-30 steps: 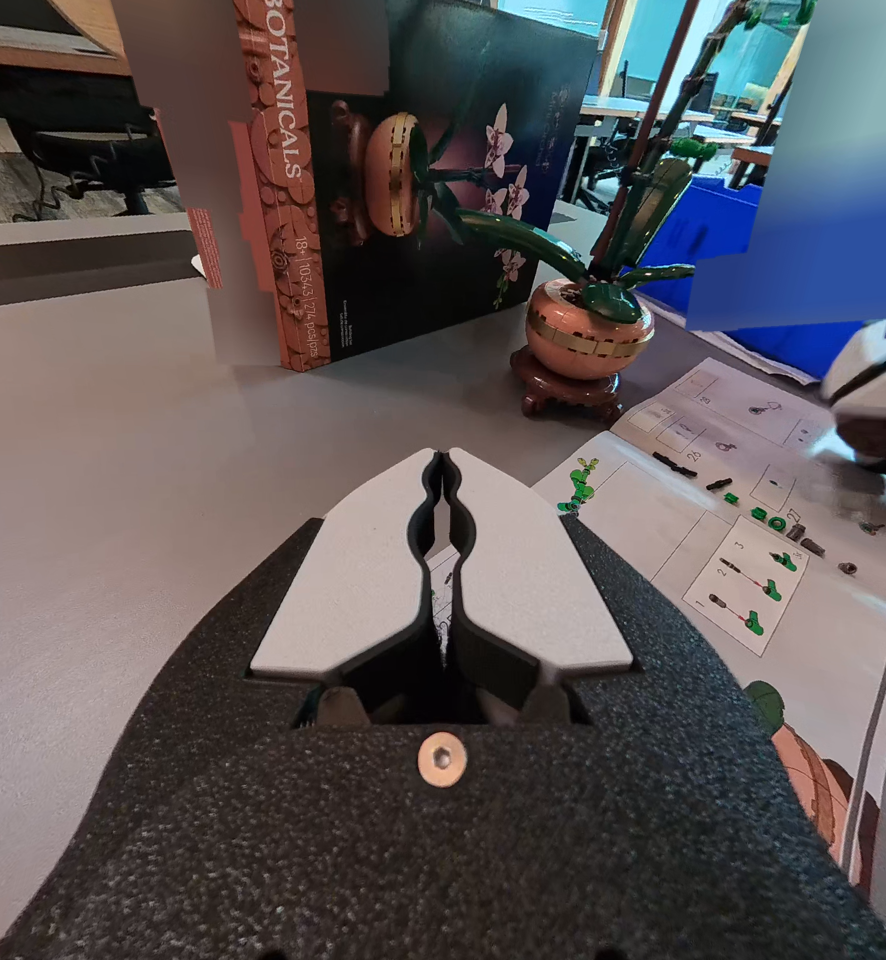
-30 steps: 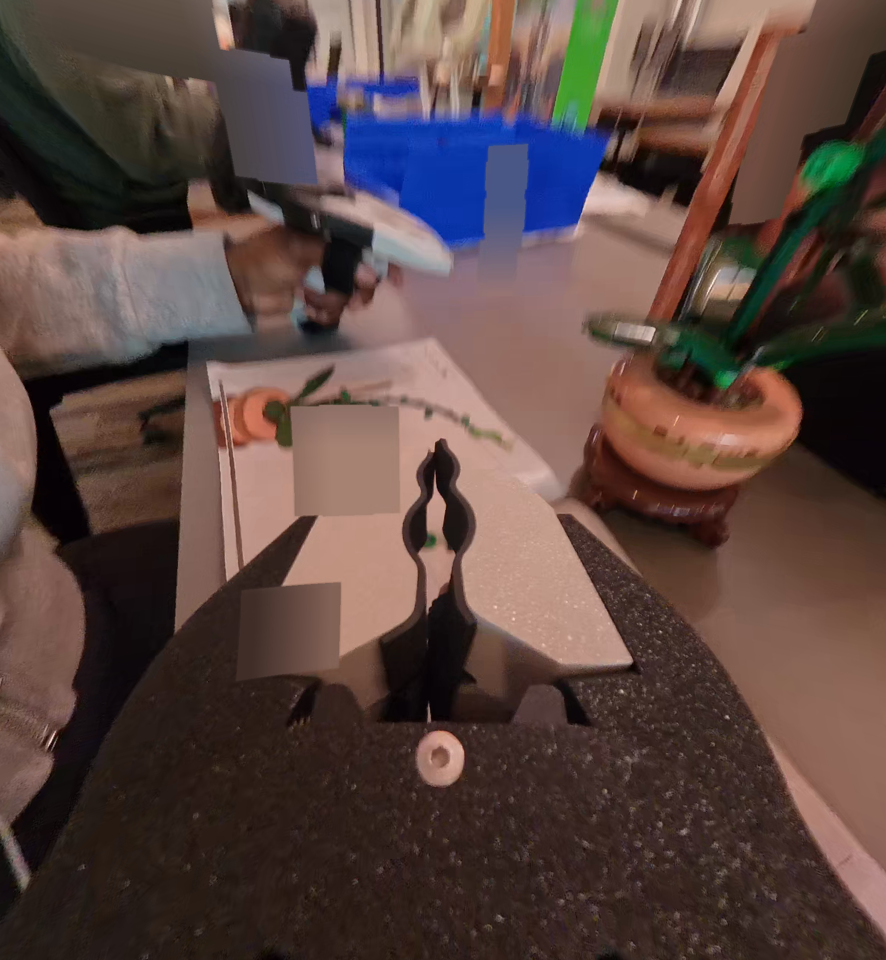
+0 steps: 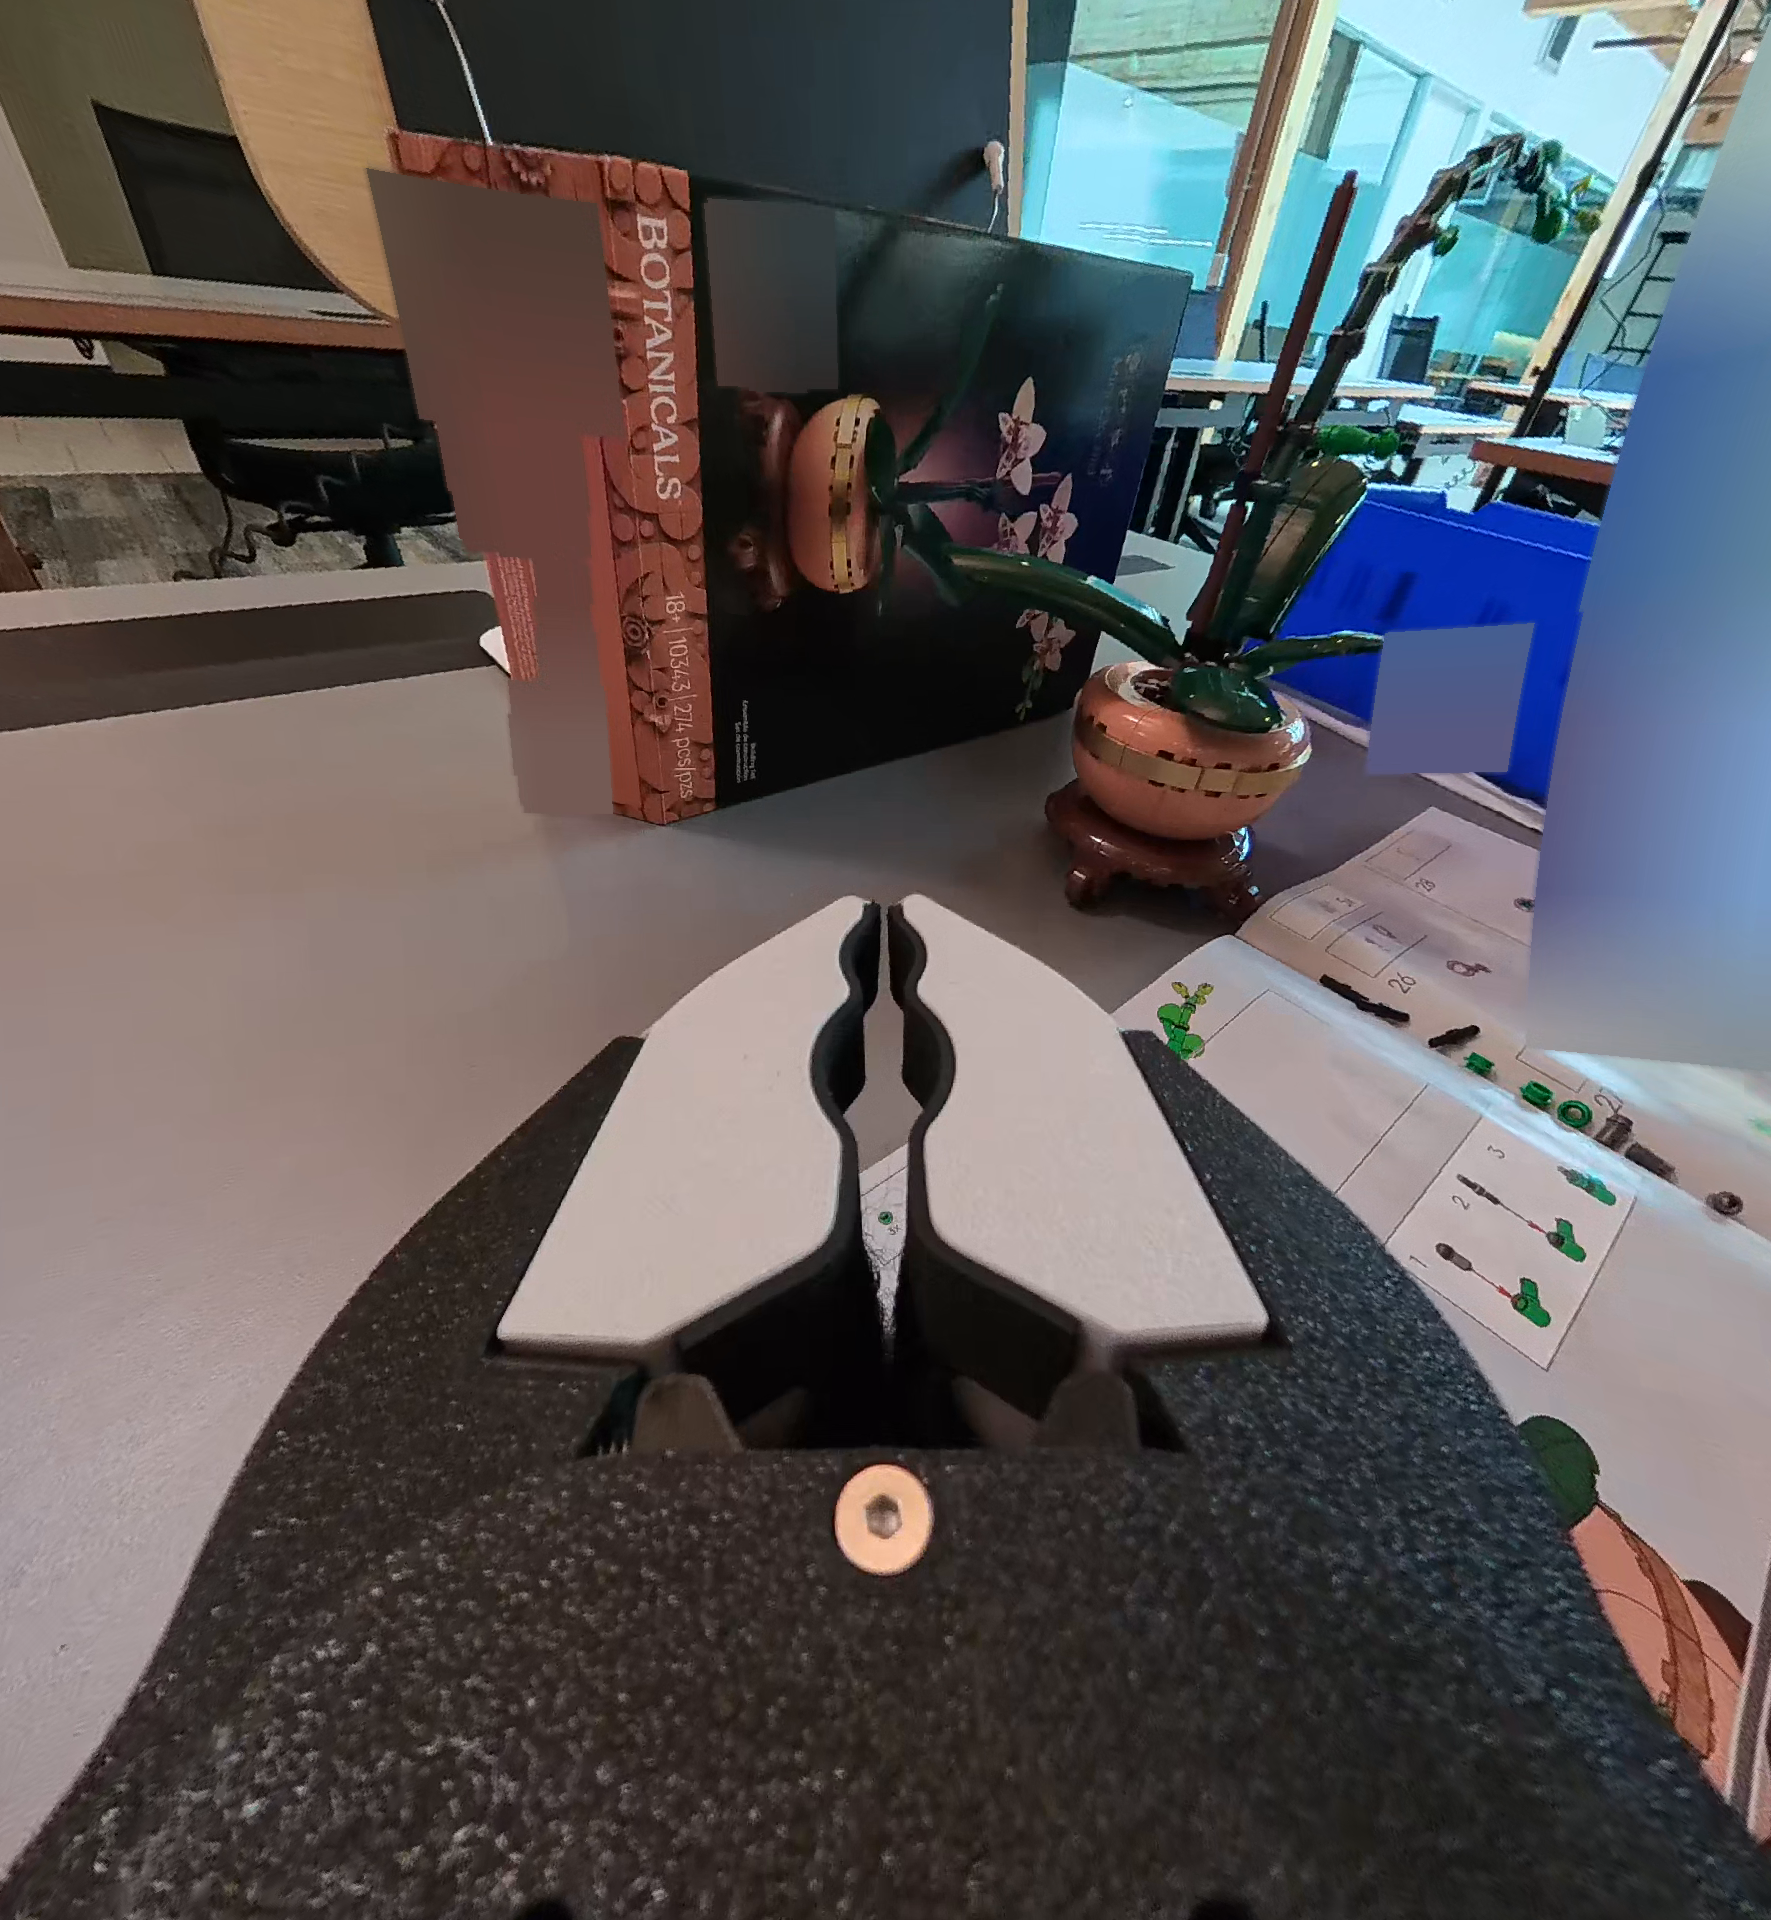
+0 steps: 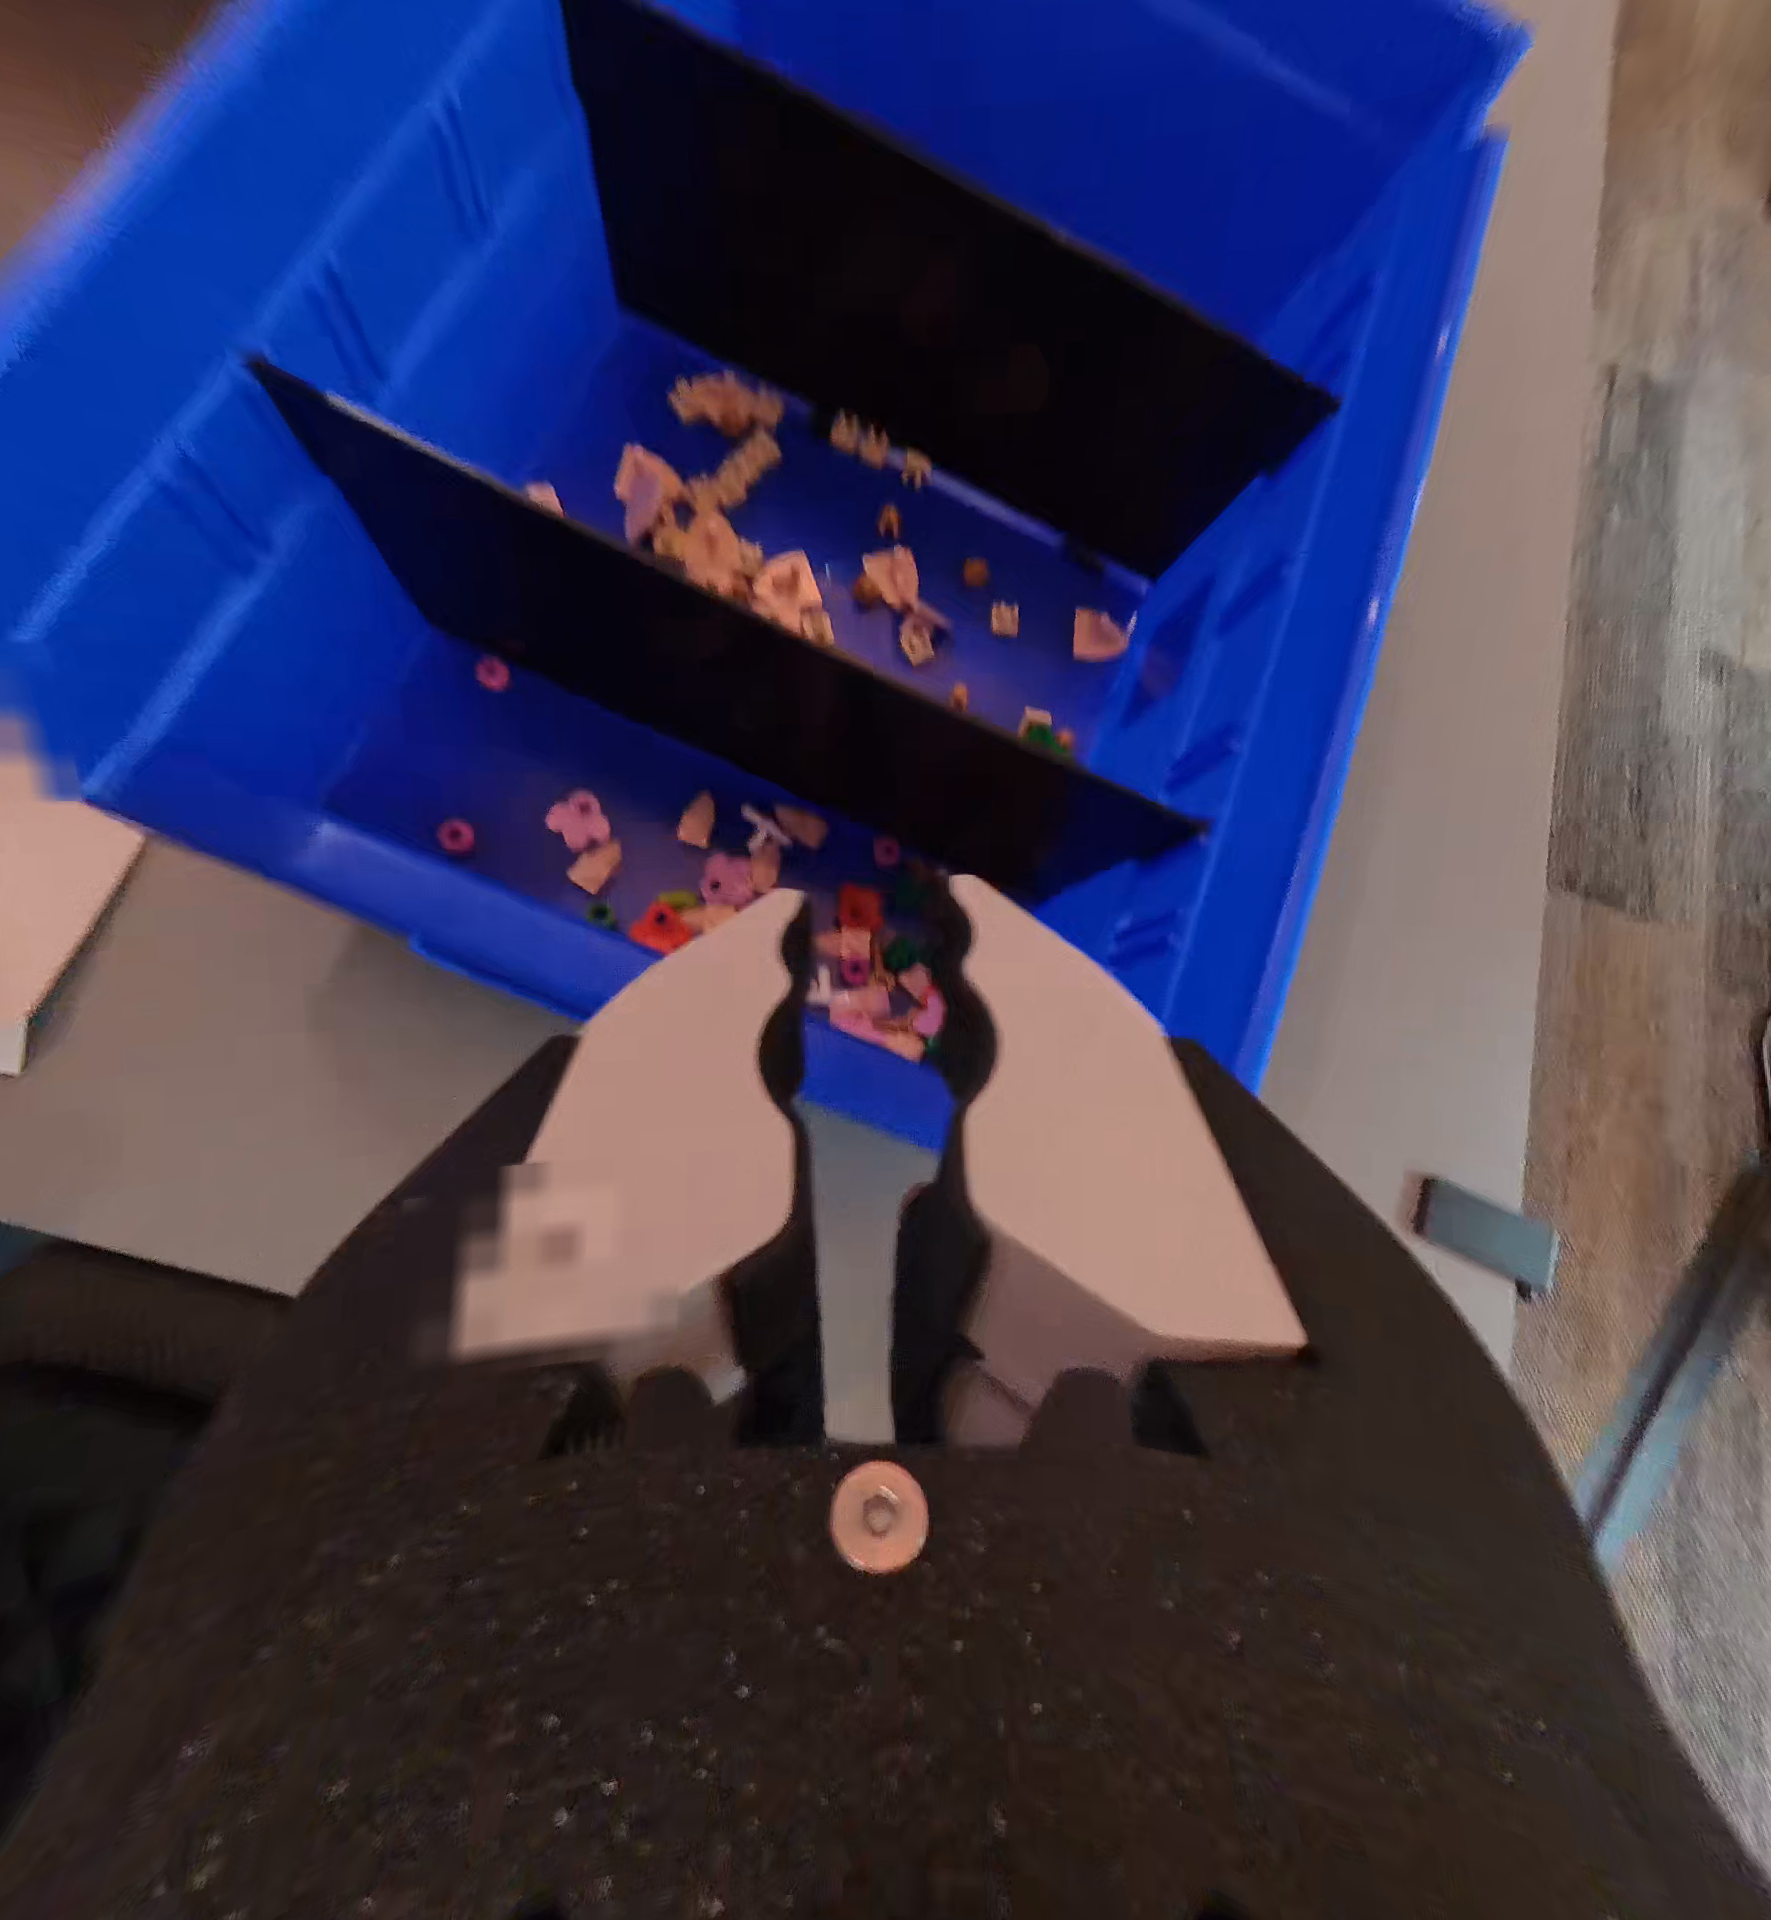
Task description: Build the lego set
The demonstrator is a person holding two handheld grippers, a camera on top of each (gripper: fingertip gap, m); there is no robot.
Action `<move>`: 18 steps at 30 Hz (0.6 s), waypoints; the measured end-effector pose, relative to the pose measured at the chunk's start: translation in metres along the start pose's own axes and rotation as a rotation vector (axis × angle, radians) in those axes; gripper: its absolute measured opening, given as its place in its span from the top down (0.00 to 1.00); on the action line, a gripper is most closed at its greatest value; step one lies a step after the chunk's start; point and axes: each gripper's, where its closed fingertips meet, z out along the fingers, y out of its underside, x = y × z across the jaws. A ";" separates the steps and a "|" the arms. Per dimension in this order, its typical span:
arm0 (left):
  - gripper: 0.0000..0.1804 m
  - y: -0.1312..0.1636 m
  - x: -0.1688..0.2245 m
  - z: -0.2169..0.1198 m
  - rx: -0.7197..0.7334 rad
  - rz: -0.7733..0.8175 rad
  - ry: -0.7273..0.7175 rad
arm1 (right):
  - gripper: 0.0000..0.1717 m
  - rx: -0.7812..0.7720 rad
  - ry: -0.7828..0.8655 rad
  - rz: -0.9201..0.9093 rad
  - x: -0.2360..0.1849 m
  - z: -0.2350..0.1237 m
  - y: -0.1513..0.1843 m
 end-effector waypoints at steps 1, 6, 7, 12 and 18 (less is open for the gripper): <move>1.00 0.000 0.000 -0.001 0.005 -0.002 0.000 | 0.97 0.030 -0.005 -0.006 -0.001 0.000 -0.004; 1.00 -0.001 -0.003 -0.001 0.009 -0.031 -0.002 | 1.00 0.075 -0.100 -0.082 -0.020 0.003 -0.014; 1.00 -0.001 -0.003 0.000 0.005 -0.036 -0.002 | 0.97 0.087 -0.147 -0.097 -0.030 0.005 -0.018; 1.00 0.001 -0.003 0.000 -0.009 -0.035 -0.002 | 0.92 0.098 -0.199 -0.291 -0.045 0.015 -0.046; 1.00 0.000 -0.002 -0.001 0.000 -0.047 0.013 | 0.97 -0.117 -0.484 -0.644 -0.042 0.050 -0.076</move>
